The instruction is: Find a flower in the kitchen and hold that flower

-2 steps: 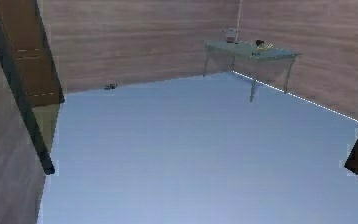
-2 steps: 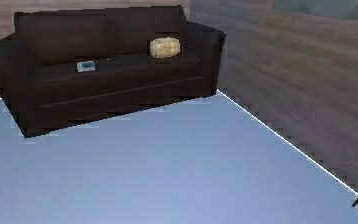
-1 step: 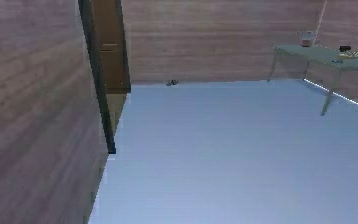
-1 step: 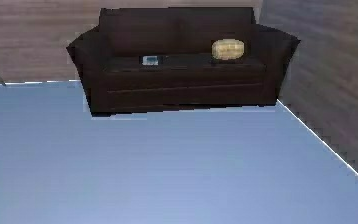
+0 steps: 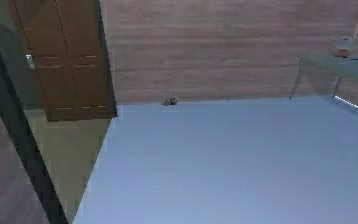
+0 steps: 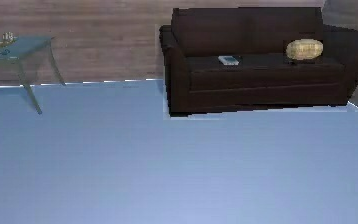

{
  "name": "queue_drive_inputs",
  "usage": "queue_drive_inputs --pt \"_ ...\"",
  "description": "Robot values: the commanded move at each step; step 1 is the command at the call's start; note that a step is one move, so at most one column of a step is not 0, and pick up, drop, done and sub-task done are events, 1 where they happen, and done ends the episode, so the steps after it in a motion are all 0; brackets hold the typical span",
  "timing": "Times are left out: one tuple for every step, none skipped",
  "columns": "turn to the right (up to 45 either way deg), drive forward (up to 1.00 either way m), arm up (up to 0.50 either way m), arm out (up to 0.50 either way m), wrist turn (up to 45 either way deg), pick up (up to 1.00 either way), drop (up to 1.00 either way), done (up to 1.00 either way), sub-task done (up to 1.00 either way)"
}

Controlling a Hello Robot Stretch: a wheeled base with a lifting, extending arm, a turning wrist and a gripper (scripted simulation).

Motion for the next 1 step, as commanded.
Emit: queue_drive_inputs --pt "-3.0 0.00 0.00 0.00 0.0 0.00 0.00 0.00 0.00"
